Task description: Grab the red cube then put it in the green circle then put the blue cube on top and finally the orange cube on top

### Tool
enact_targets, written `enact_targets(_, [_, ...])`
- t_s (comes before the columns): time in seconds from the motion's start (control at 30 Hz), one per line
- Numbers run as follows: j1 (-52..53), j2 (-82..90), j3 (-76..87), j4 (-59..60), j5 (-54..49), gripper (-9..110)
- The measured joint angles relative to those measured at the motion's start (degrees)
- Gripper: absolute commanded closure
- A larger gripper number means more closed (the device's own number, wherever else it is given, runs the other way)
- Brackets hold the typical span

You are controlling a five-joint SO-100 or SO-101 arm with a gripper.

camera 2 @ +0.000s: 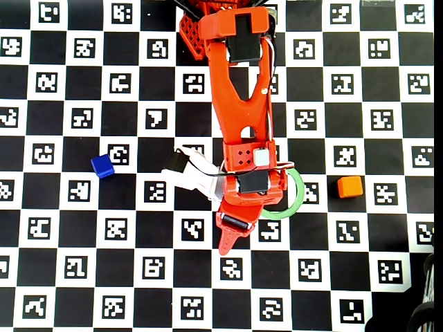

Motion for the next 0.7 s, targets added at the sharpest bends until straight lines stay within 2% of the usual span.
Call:
enact_targets(0.07, [0.0,0.0,0.0,-0.2,0.0,62])
enact_targets(0.2, [0.0,0.0,0.4,-2.3,0.0,83])
enact_targets(0.27, [0.0,0.0,0.7,-2.7,0.2,87])
enact_targets(0.7, [0.0,0.2,1.1,-4.0,-1.1,89])
